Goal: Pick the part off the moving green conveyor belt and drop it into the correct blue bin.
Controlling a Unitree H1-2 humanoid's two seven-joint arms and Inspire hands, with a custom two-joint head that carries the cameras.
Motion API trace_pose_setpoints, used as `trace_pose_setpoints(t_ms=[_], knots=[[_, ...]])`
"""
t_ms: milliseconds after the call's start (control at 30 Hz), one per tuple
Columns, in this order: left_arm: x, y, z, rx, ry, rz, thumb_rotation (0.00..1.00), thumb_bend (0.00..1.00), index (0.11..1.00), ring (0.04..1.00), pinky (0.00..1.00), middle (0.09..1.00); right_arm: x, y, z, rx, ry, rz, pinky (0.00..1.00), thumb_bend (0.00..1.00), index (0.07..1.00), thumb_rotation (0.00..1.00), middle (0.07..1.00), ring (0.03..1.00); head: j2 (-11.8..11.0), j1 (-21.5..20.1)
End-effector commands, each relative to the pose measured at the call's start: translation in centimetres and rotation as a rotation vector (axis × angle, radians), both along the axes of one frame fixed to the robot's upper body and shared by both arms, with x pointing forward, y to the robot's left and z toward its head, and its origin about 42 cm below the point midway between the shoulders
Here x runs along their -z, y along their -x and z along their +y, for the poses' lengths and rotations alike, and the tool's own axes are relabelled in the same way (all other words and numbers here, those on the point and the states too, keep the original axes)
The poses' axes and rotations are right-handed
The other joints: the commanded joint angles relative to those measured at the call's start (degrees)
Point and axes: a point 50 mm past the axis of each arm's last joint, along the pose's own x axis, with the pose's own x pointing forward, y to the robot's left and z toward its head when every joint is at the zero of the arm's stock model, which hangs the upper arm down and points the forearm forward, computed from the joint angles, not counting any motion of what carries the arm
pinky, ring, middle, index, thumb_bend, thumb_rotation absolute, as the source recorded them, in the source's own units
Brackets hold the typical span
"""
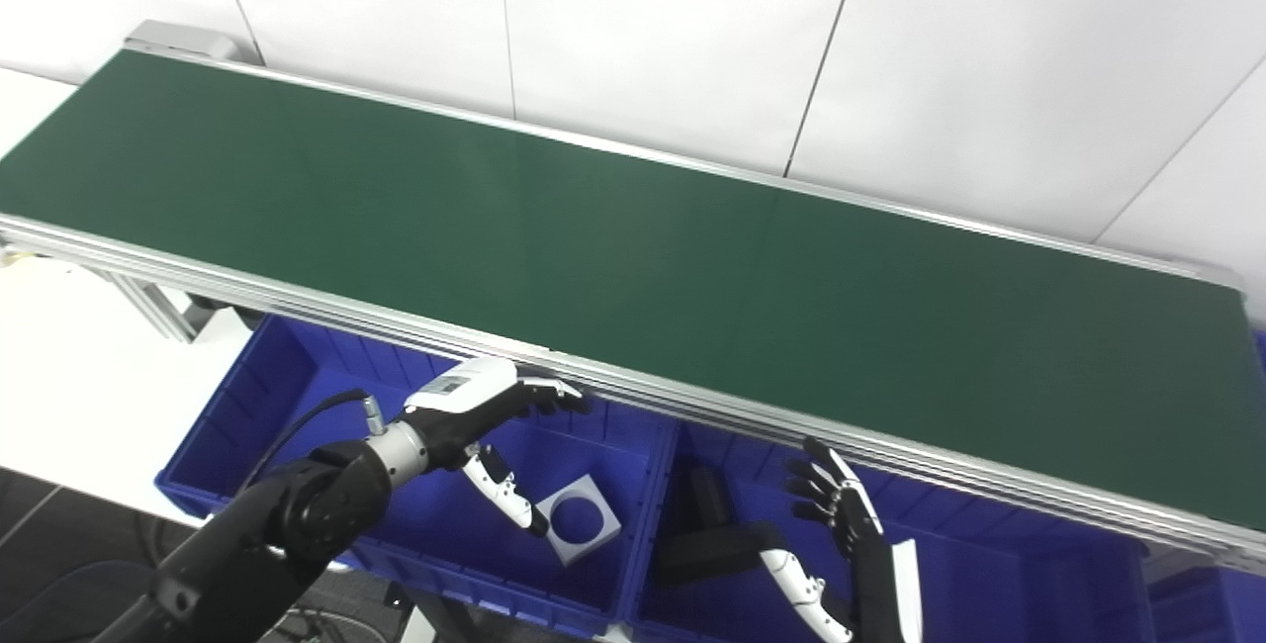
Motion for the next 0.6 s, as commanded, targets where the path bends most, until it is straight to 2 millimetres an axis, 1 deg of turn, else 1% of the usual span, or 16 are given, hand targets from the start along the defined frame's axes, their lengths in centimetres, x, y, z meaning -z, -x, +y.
trace_pose_setpoints(t_ms=[0,33,67,100,133,167,200,233,267,367,467,567], knots=[[-1.6,0.3,-0.5,0.001,0.189,-0.071,0.3,0.97,0.768,0.742,0.68,0.769,-0.7,-0.2,0.6,-0.009,-0.029,-0.064,0.69,0.64,0.847,0.58,0.781,0.743,0.07,-0.01],[-1.6,0.6,-0.7,-0.011,0.279,-0.077,0.29,0.96,0.76,0.731,0.68,0.759,-0.5,-0.2,0.7,-0.009,-0.029,-0.06,0.69,0.65,0.847,0.58,0.781,0.743,-0.67,-1.49],[-1.6,0.9,-1.0,-0.025,0.369,-0.083,0.28,0.95,0.757,0.727,0.68,0.755,-0.5,-0.2,0.8,-0.009,-0.028,-0.057,0.69,0.65,0.847,0.58,0.781,0.744,-0.88,-1.95],[-1.5,1.1,-1.4,-0.038,0.448,-0.088,0.3,0.94,0.755,0.714,0.68,0.75,-0.3,-0.2,1.0,-0.008,-0.029,-0.054,0.69,0.65,0.846,0.59,0.781,0.744,-1.44,-3.01],[-1.5,1.3,-1.7,-0.048,0.501,-0.092,0.33,0.94,0.756,0.701,0.66,0.746,-0.3,-0.2,1.1,-0.008,-0.029,-0.052,0.69,0.65,0.845,0.58,0.78,0.745,-1.44,-3.01],[-1.4,1.6,-2.2,-0.06,0.564,-0.09,0.37,0.94,0.757,0.698,0.66,0.743,-0.2,-0.2,1.3,-0.007,-0.031,-0.049,0.69,0.65,0.844,0.58,0.78,0.747,-2.14,-4.41],[-1.4,1.8,-2.5,-0.067,0.603,-0.088,0.39,0.94,0.758,0.698,0.66,0.742,-0.1,-0.2,1.4,-0.006,-0.031,-0.046,0.69,0.66,0.844,0.58,0.781,0.749,-2.14,-4.41],[-1.5,2.1,-3.1,-0.069,0.644,-0.081,0.42,0.94,0.763,0.702,0.66,0.747,0.1,-0.1,1.6,-0.006,-0.031,-0.043,0.69,0.66,0.844,0.58,0.781,0.75,-2.85,-5.71],[-1.6,2.3,-3.5,-0.07,0.671,-0.076,0.48,0.95,0.773,0.714,0.66,0.76,0.1,-0.1,1.7,-0.006,-0.03,-0.041,0.69,0.66,0.844,0.57,0.782,0.752,-2.85,-5.71],[-2.0,2.9,-4.5,-0.049,0.73,-0.072,0.48,0.94,0.782,0.717,0.66,0.767,0.5,0.0,2.3,-0.006,-0.024,-0.032,0.69,0.65,0.845,0.57,0.783,0.754,-4.04,-7.83],[-1.9,3.2,-4.6,-0.036,0.748,-0.07,0.48,0.92,0.781,0.711,0.65,0.767,0.8,0.0,2.9,-0.006,-0.019,-0.027,0.69,0.65,0.847,0.57,0.786,0.757,-5.23,-10.16],[-1.7,3.4,-4.7,-0.038,0.761,-0.066,0.48,0.92,0.782,0.717,0.65,0.78,1.0,0.0,3.4,-0.006,-0.019,-0.022,0.7,0.65,0.85,0.57,0.79,0.763,-5.81,-11.37]])
